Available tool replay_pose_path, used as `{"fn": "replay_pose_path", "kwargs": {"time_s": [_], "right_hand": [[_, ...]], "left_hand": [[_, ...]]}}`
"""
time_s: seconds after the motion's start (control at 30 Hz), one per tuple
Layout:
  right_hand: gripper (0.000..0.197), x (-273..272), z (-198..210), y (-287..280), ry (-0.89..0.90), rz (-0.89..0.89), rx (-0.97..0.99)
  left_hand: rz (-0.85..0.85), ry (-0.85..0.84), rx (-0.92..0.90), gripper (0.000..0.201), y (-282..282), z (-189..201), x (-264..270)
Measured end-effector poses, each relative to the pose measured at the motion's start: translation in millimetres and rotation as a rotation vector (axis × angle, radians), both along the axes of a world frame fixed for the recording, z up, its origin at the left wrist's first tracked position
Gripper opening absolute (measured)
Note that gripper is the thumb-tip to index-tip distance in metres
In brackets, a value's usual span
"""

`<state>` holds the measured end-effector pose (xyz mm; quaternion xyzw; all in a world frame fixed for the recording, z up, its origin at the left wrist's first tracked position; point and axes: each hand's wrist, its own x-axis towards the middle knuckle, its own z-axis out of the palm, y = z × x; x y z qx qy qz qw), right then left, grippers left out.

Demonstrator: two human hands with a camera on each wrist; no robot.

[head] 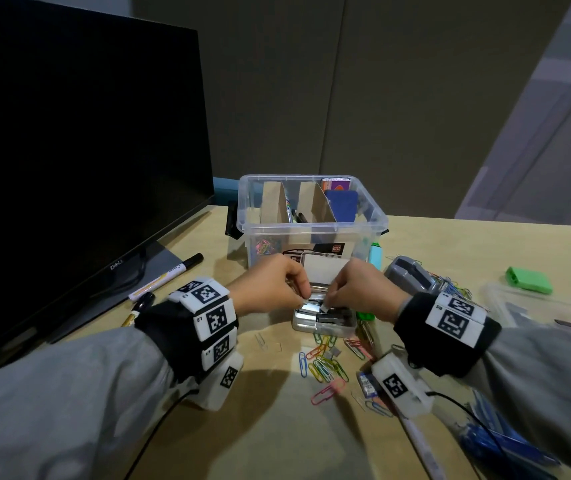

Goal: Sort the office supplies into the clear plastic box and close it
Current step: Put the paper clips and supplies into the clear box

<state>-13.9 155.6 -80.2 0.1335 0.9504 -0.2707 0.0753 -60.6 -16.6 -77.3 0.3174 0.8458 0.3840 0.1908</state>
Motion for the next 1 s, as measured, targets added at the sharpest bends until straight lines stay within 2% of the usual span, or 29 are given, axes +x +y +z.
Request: {"fn": "replay_pose_path", "kwargs": {"time_s": [0.13, 0.27, 0.47, 0.63, 0.87, 1.0], "right_hand": [[0.019, -1.1, -7.3, -3.9, 0.022, -0.064, 0.013], [0.018, -0.1, -8.9, -5.5, 0.03, -0.085, 0.038], [0.015, 6.0, -10.3, -4.5, 0.063, -0.033, 0.208], [0.017, 10.6, -8.9, -6.6, 0.088, -0.015, 0.274], [0.021, 9.7, -8.1, -6.4, 0.006, -0.151, 0.014], [0.021, 7.0, -12.3, -7.3, -0.008, -0.18, 0.003]], "left_hand": [[0.009, 0.046, -0.019, 0.018, -0.5, 0.8, 0.1], [0.033, 0.033, -0.04, 0.02, -2.8, 1.0, -2.9], [0.006, -0.009, -0.095, 0.014, -2.7, -1.1, -1.5], [-0.004, -0.022, -0.108, 0.015, -2.3, -0.5, 0.1], [-0.008, -0.005, -0.125, 0.015, -1.8, -0.8, 2.4], [-0.008, -0.002, -0.128, 0.014, -1.3, 0.4, 3.9]]}}
